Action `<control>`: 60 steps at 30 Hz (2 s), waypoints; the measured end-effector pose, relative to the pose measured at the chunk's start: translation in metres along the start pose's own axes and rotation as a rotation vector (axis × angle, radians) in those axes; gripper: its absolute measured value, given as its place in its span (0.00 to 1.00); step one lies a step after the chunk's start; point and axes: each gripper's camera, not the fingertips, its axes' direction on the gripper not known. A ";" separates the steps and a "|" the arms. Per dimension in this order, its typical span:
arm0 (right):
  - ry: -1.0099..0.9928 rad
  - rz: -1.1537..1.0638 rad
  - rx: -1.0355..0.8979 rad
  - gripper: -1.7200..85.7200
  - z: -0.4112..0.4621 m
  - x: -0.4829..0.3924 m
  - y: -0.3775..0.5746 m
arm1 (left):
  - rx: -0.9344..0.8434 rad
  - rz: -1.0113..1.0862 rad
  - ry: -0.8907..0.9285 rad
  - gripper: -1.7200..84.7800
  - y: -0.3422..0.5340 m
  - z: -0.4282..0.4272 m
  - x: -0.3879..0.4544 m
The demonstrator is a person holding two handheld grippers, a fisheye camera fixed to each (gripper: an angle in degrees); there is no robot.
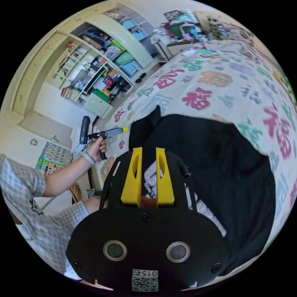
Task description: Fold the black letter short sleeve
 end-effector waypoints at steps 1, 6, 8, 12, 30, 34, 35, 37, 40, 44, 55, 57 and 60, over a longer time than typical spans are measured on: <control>0.014 -0.041 -0.015 0.11 0.029 -0.008 -0.027 | -0.013 -0.025 0.045 0.17 -0.010 0.013 -0.016; 0.128 -0.131 -0.161 0.15 0.155 -0.023 -0.125 | -0.029 0.004 0.061 0.04 -0.021 0.017 -0.035; 0.180 -0.091 -0.251 0.14 0.219 -0.017 -0.157 | 0.005 0.053 0.223 0.02 -0.010 -0.003 -0.038; 0.322 -0.087 -0.426 0.03 0.288 -0.012 -0.172 | 0.146 0.092 0.200 0.02 0.019 -0.066 -0.033; 0.161 -0.435 0.111 0.08 0.284 -0.111 -0.009 | 0.078 0.039 0.023 0.02 0.076 -0.113 -0.043; 0.164 -0.336 0.318 0.03 0.237 -0.096 0.137 | 0.131 0.011 -0.098 0.01 0.117 -0.159 -0.034; 0.188 -0.303 0.381 0.02 0.223 -0.096 0.181 | 0.187 0.056 -0.056 0.02 0.134 -0.178 -0.022; 0.250 -0.233 0.492 0.02 0.206 -0.101 0.243 | 0.264 0.148 -0.033 0.02 0.163 -0.205 0.007; 0.418 -0.145 0.609 0.01 0.190 -0.120 0.325 | 0.418 0.322 -0.122 0.02 0.212 -0.245 0.072; 0.770 -0.112 0.702 0.02 0.191 -0.164 0.393 | 0.802 0.526 -0.356 0.01 0.286 -0.289 0.169; 1.110 -0.078 0.978 0.03 0.212 -0.334 0.458 | 0.879 0.516 0.122 0.04 0.371 -0.400 0.255; 1.114 -0.096 1.003 0.02 0.208 -0.365 0.468 | 0.839 0.478 0.113 0.07 0.382 -0.431 0.263; 1.155 -0.114 1.114 0.01 0.202 -0.420 0.493 | 0.847 0.513 0.104 0.12 0.419 -0.484 0.273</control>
